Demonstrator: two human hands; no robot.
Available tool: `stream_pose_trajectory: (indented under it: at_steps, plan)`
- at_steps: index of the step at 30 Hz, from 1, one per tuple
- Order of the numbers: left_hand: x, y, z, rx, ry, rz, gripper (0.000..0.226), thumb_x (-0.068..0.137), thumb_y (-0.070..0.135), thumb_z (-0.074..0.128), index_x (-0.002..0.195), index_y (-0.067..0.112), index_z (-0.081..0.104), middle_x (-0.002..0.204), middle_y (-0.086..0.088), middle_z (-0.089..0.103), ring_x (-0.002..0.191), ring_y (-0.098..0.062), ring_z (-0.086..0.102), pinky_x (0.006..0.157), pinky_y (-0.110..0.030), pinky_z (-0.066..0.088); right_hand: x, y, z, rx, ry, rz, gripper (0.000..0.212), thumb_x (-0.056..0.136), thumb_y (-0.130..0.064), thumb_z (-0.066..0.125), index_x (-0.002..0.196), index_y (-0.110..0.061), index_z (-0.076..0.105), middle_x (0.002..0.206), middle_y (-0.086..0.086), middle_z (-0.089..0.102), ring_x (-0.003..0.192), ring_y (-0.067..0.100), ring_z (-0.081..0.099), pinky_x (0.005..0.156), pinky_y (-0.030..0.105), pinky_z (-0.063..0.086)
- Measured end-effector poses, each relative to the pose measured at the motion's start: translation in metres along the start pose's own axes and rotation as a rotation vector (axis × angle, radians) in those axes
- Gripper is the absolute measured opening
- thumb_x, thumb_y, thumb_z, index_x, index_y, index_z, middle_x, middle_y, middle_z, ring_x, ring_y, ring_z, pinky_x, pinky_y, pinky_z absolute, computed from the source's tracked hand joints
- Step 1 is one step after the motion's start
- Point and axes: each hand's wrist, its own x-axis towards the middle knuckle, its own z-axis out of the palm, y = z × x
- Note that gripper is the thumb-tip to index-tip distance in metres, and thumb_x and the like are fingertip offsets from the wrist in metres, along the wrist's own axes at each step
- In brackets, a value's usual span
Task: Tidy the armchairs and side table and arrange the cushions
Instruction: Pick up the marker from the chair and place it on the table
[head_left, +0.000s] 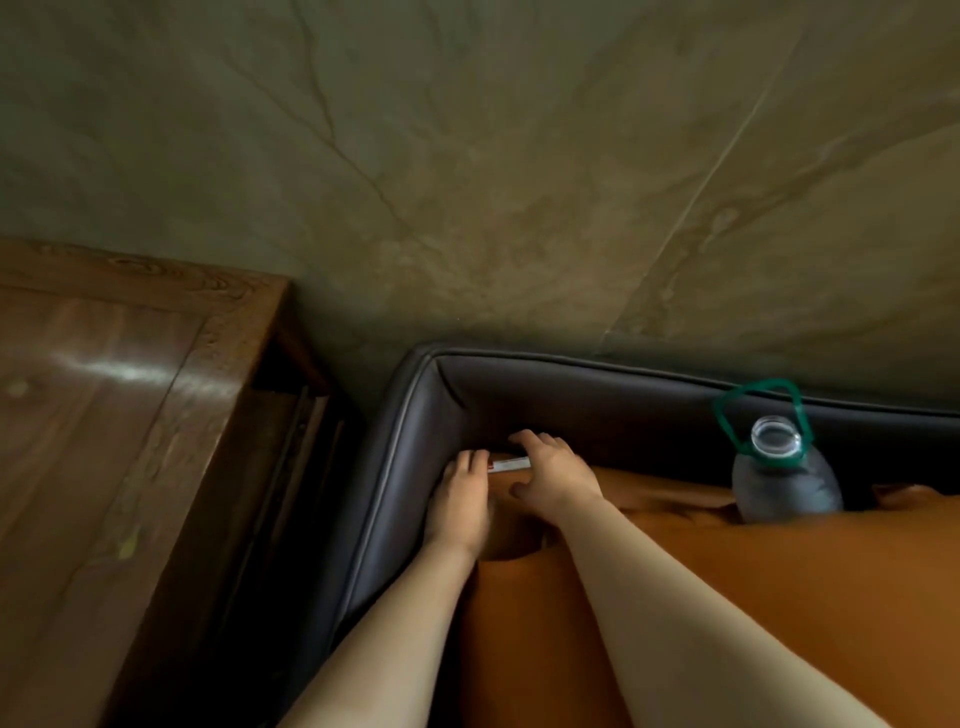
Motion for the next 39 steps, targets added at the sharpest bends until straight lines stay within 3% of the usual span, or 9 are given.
stream_pose_trajectory:
  at_steps: [8, 12, 17, 24, 32, 39]
  plan:
    - [0.028, -0.012, 0.026, 0.008, -0.049, 0.003, 0.061, 0.092, 0.014, 0.054, 0.148, 0.014, 0.028, 0.148, -0.007, 0.037, 0.137, -0.023, 0.033, 0.111, -0.028, 0.024, 0.014, 0.021, 0.002, 0.069, -0.064, 0.088, 0.067, 0.083, -0.018, 0.070, 0.141, -0.029, 0.039, 0.139, 0.005, 0.047, 0.131, 0.025, 0.040, 0.106, 0.036, 0.039]
    - [0.032, -0.015, 0.034, 0.101, -0.055, 0.039, 0.050, 0.091, 0.013, 0.054, 0.139, 0.017, 0.042, 0.137, -0.005, 0.047, 0.128, -0.024, 0.041, 0.106, -0.029, 0.030, 0.014, 0.026, 0.004, 0.159, -0.093, 0.098, 0.073, 0.078, -0.026, 0.076, 0.142, -0.027, 0.039, 0.139, 0.006, 0.048, 0.131, 0.025, 0.040, 0.105, 0.034, 0.039]
    - [0.037, -0.016, 0.039, 0.222, -0.056, 0.028, 0.032, 0.098, 0.009, 0.038, 0.127, 0.010, 0.051, 0.136, -0.010, 0.041, 0.129, -0.026, 0.037, 0.103, -0.034, 0.034, 0.014, 0.028, 0.004, 0.200, -0.078, 0.109, 0.076, 0.077, -0.026, 0.078, 0.142, -0.027, 0.039, 0.140, 0.006, 0.047, 0.132, 0.025, 0.038, 0.106, 0.034, 0.039]
    - [0.032, -0.017, 0.036, 0.179, -0.230, -0.039, 0.028, 0.095, 0.007, 0.045, 0.122, 0.009, 0.051, 0.130, -0.013, 0.054, 0.120, -0.031, 0.053, 0.095, -0.037, 0.044, 0.012, 0.026, 0.001, 0.194, -0.038, 0.097, 0.072, 0.078, -0.026, 0.077, 0.141, -0.026, 0.041, 0.139, 0.005, 0.049, 0.132, 0.025, 0.040, 0.106, 0.037, 0.040]
    - [-0.015, 0.008, -0.027, -0.220, 0.114, 0.122, 0.017, 0.082, 0.002, 0.063, 0.097, 0.007, 0.065, 0.099, -0.012, 0.056, 0.092, -0.030, 0.058, 0.085, -0.036, 0.045, -0.023, 0.002, -0.028, -0.042, 0.134, -0.011, 0.047, 0.090, -0.023, 0.063, 0.134, -0.030, 0.048, 0.132, 0.003, 0.052, 0.129, 0.024, 0.039, 0.106, 0.037, 0.031]
    - [-0.074, 0.033, -0.122, -0.384, 0.280, 0.201, 0.022, 0.081, 0.009, 0.071, 0.100, 0.018, 0.066, 0.100, 0.002, 0.061, 0.091, -0.011, 0.058, 0.080, -0.019, 0.044, -0.088, -0.029, -0.089, -0.067, 0.288, -0.208, 0.024, 0.087, -0.027, 0.064, 0.112, -0.027, 0.063, 0.115, -0.002, 0.061, 0.117, 0.020, 0.048, 0.092, 0.034, 0.037]
